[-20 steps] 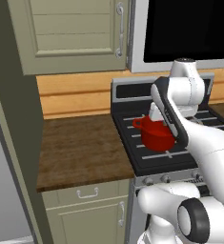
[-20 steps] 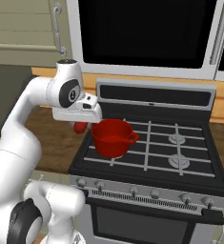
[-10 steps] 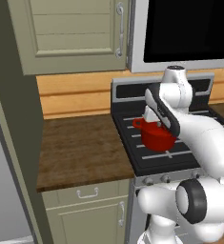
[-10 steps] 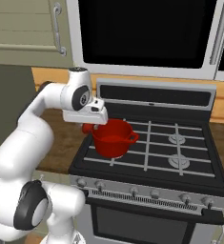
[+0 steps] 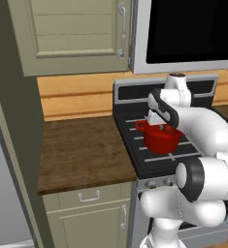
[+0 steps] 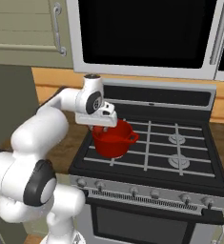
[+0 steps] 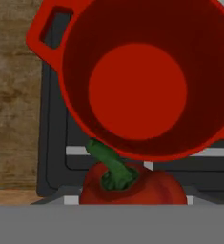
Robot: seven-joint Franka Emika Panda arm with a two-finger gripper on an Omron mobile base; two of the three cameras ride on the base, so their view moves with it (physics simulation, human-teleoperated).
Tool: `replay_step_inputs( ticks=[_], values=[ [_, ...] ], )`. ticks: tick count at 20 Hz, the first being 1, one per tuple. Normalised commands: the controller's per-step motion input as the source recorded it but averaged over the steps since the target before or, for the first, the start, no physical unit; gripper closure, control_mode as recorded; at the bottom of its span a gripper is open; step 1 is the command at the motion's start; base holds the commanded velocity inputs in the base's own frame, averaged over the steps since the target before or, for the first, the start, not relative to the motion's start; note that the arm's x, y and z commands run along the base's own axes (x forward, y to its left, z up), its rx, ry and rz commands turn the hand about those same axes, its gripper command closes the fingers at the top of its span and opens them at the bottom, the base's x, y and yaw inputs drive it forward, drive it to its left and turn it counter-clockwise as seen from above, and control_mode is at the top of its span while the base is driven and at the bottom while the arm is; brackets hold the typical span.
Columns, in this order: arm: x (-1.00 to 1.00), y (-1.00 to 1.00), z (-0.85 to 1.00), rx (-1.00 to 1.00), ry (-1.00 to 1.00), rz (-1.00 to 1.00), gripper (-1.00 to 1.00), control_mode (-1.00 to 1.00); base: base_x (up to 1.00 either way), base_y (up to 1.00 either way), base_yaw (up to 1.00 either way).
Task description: Put the bell pepper and eggplant in the pot. Retrieve the spatula and lightly stir the vegetables in the pot.
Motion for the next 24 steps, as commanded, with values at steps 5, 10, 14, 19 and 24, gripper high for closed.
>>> replay_step_inputs(
  ticks=[5,10,14,19,24],
  values=[
    [0.45,-0.03,-0.42,0.00,0.00,0.00,1.00,-1.00,0.00,0.00,0.00],
    [0.47,-0.01,-0.35,0.01,0.00,0.00,1.00,-1.00,0.00,0.00,0.00],
    [0.23,-0.02,-0.28,0.00,0.00,0.00,-1.00,-1.00,0.00,0.00,0.00],
    [0.00,-0.05,-0.14,0.00,0.00,0.00,-1.00,-1.00,0.00,0.00,0.00],
    [0.00,-0.06,0.00,0.00,0.00,0.00,-1.00,-1.00,0.00,0.00,0.00]
  ],
)
